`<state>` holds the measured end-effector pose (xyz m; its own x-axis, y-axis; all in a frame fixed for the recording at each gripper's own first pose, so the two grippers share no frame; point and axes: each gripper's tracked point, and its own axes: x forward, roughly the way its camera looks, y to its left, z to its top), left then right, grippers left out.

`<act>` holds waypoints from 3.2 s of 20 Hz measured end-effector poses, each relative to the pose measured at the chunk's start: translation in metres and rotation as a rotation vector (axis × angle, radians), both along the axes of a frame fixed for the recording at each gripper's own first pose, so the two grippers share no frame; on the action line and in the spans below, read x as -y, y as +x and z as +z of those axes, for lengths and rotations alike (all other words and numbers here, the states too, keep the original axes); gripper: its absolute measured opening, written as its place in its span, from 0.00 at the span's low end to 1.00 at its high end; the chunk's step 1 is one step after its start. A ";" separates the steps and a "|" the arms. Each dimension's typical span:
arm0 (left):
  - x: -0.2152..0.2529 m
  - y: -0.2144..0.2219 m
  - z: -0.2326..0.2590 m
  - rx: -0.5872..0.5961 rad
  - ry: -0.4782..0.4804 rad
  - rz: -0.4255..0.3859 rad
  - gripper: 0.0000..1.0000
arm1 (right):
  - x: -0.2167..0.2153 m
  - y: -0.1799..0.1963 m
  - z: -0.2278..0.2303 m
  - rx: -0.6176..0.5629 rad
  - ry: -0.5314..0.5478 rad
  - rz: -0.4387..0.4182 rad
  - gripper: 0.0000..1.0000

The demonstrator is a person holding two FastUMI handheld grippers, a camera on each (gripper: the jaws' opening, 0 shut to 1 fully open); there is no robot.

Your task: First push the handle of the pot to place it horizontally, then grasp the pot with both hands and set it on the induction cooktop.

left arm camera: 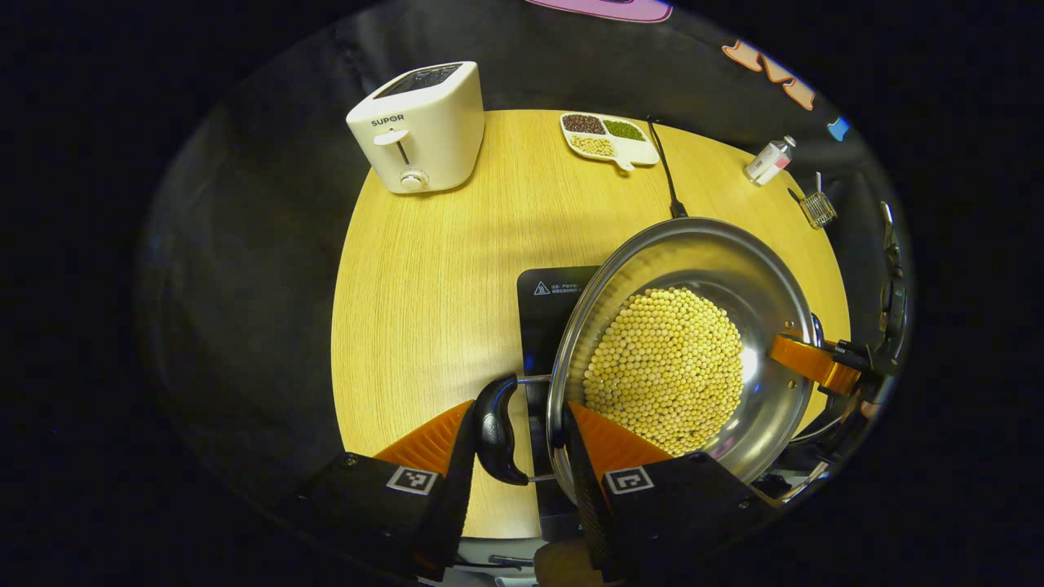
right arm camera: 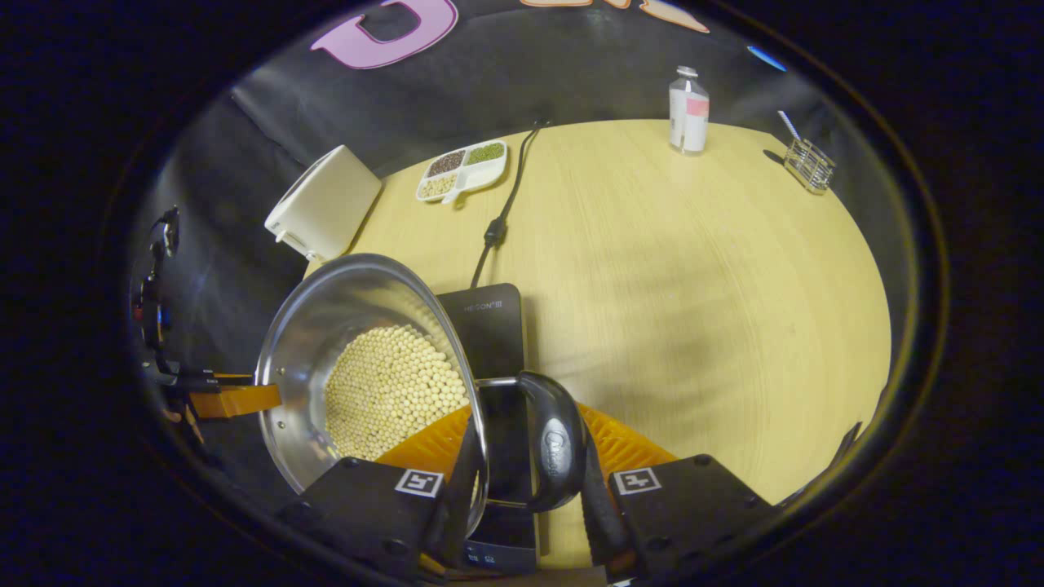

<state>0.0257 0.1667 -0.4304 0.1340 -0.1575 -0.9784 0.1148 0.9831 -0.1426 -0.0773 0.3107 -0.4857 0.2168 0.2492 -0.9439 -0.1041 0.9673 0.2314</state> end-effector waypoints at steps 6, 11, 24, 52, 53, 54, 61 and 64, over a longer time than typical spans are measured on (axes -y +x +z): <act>0.000 -0.001 0.001 -0.007 0.000 -0.003 0.60 | 0.001 -0.001 -0.001 -0.010 -0.005 -0.013 0.56; 0.000 -0.002 0.002 -0.003 0.007 0.002 0.65 | 0.000 0.000 -0.001 0.001 -0.017 -0.021 0.60; -0.013 0.018 0.013 0.180 0.072 0.105 1.00 | 0.012 0.027 0.026 0.152 -0.046 -0.014 0.94; 0.184 0.076 0.368 1.252 0.031 0.304 0.99 | 0.169 0.146 0.343 1.072 0.070 0.037 0.99; 0.193 0.069 0.377 1.277 0.028 0.306 0.99 | 0.179 0.148 0.348 1.084 0.078 0.031 0.99; 0.201 0.064 0.387 1.299 0.034 0.310 0.99 | 0.190 0.148 0.356 1.099 0.085 0.025 0.94; 0.262 0.033 0.438 1.417 0.026 0.316 0.99 | 0.250 0.151 0.410 1.204 0.130 0.010 0.93; 0.279 0.023 0.448 1.442 0.041 0.314 0.98 | 0.268 0.148 0.422 1.236 0.140 0.004 0.93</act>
<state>0.0483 -0.1120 0.0179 0.9961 0.0851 0.0235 -0.0834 0.9944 -0.0650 0.0704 0.0422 -0.0632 0.9397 0.3341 -0.0725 -0.3287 0.9413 0.0772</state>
